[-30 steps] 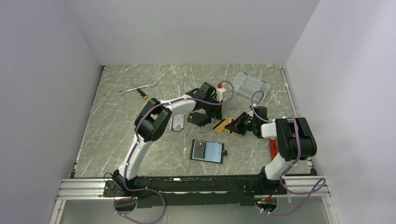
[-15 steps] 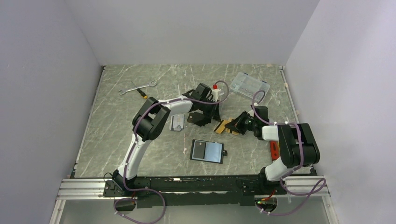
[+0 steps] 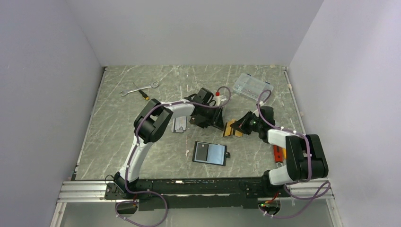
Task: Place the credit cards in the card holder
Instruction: Pick up the credit card from the center of the board.
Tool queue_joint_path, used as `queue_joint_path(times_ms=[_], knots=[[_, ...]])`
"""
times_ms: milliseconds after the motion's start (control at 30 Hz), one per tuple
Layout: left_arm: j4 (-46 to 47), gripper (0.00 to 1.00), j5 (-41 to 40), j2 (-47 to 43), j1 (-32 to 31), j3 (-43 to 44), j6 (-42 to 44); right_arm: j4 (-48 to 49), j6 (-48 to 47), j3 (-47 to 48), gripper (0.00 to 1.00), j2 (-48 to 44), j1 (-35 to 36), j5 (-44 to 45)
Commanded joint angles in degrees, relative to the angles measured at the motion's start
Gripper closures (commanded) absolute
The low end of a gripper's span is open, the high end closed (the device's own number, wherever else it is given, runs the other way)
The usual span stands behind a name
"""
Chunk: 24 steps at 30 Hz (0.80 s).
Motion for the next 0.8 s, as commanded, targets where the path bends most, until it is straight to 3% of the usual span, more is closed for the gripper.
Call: queue_joint_path(times_ms=[0, 333, 433, 533, 767], knots=[[0.1, 0.70, 3.5, -5.3, 1.1, -0.4, -1.6, -4.7, -4.5, 1.7, 1.00, -3.7, 0.0, 2.7], [0.6, 0.41, 5.1, -10.9, 4.3, -3.2, -2.2, -14.8, -9.7, 4.8, 1.00, -11.1, -0.1, 4.2], [4.0, 0.24, 7.2, -13.4, 5.6, -6.6, -4.2, -17.0, -9.6, 6.0, 1.00, -13.7, -0.2, 2.2], [18.0, 0.01, 14.0, -15.6, 6.9, -13.3, -14.1, -17.4, -8.6, 6.4, 1.00, -17.2, -0.3, -1.6], [44.7, 0.01, 18.0, -23.3, 7.3, -26.5, -28.8, -16.2, -3.8, 7.4, 1.00, -26.0, -0.3, -11.3]])
